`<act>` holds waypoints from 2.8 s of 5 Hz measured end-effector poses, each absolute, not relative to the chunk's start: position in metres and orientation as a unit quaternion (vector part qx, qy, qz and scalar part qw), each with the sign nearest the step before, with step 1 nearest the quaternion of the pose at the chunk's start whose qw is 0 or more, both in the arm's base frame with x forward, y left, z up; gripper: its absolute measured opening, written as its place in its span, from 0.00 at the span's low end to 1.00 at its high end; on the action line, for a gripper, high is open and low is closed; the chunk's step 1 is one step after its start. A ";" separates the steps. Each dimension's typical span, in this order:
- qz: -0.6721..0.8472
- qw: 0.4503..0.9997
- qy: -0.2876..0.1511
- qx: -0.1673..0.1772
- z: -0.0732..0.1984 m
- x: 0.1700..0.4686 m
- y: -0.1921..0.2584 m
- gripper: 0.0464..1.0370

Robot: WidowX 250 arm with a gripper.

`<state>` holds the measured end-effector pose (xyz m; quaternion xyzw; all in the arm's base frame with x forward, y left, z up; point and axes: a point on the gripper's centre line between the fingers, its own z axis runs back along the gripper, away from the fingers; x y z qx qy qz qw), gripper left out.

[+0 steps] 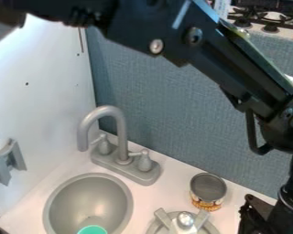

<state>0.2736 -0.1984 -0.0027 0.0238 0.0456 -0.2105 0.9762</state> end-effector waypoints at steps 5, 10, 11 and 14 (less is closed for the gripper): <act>-0.245 0.967 0.070 0.023 -0.025 0.269 -0.228 0.97; -0.279 0.955 0.100 0.001 -0.074 0.298 -0.264 0.94; -0.273 0.957 0.098 0.000 -0.074 0.299 -0.265 0.86; -0.229 0.972 0.048 0.020 -0.040 0.292 -0.244 0.86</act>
